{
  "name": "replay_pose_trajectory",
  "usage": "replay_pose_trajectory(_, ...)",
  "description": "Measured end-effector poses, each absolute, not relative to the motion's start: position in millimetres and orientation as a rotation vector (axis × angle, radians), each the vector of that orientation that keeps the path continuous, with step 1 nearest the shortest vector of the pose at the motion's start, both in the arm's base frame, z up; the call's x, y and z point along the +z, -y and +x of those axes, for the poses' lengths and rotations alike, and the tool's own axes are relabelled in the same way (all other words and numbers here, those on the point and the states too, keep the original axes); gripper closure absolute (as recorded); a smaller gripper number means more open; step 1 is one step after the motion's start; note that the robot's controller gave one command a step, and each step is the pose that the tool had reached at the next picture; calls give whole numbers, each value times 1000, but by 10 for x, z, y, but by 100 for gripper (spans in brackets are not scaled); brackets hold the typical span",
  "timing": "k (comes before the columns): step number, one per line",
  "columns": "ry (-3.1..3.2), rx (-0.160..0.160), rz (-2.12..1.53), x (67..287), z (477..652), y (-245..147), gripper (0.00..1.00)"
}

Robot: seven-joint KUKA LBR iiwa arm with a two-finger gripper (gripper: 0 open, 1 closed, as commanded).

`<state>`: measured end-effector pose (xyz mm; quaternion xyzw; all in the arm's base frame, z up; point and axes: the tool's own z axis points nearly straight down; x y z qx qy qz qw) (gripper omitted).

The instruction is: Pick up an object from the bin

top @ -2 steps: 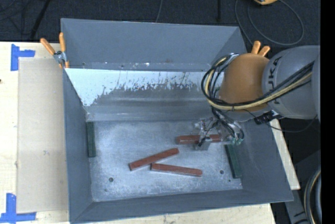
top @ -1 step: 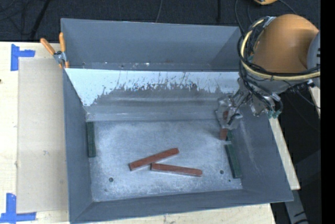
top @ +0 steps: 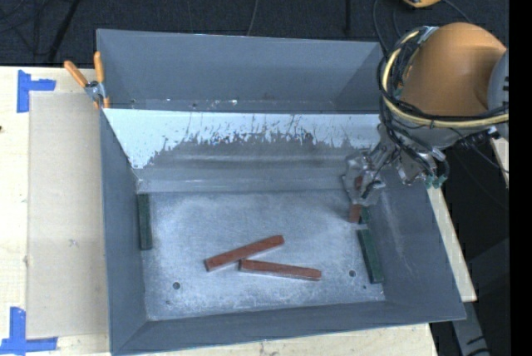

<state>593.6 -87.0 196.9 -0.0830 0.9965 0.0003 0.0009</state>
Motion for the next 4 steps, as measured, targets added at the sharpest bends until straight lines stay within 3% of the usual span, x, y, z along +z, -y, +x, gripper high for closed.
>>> replay_pose_trajectory(1, -3147, 3, 55, 1190, 5898, 831, 0)
replay_pose_trajectory(2, -3142, 1, 54, 1214, 5912, 833, 0)
replay_pose_trajectory(3, -3137, -1, -47, 937, 6065, 850, 0)
replay_pose_trajectory(4, -3083, 1, 597, 727, 5921, 345, 100)
